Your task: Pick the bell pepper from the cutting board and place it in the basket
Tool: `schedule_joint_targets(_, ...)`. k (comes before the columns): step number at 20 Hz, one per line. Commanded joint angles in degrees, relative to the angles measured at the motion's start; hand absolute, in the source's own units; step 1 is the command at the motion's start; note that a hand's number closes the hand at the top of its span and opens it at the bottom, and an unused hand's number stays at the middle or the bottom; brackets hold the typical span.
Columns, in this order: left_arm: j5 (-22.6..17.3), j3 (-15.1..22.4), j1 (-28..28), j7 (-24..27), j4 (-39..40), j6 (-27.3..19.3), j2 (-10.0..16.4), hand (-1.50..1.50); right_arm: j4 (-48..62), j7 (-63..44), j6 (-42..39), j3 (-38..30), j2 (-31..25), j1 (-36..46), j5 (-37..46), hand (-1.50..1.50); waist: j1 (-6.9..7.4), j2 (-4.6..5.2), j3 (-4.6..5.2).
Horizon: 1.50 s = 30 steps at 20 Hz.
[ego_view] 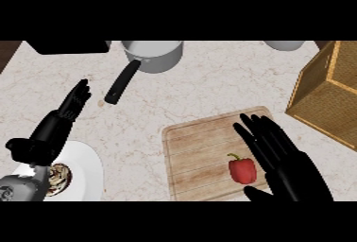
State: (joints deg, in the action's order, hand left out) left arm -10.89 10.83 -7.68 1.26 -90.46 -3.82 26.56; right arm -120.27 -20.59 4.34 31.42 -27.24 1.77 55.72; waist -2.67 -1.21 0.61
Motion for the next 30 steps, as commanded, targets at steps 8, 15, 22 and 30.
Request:
schedule_joint_targets(8, 0.9, -0.2, -1.1, 0.7, 0.4, 0.5, -0.6, 0.0, -25.1, -29.4, -40.9, 6.5, -2.2, -4.0, -4.1, -1.5, 1.13, 0.75, -0.26)
schedule_joint_targets(15, 0.8, 0.2, -0.6, 0.4, -1.0, 2.0, -1.3, 0.0, -30.3, -37.5, -54.1, 3.3, 8.4, 0.2, -6.8, -1.5, 1.9, 0.84, -0.41)
schedule_joint_targets(22, 0.8, -1.1, -5.3, -4.4, -0.1, 2.3, -2.4, 0.0, -27.3, -33.5, -58.1, -1.1, 14.9, 2.4, -5.7, -1.5, 1.92, 1.01, -0.55)
schedule_joint_targets(30, 3.8, -1.9, -1.5, 1.0, 1.3, 3.5, -3.5, 0.0, -18.8, -21.0, -44.2, -4.2, 12.8, -2.1, -0.7, -1.5, 2.35, 1.14, -0.65)
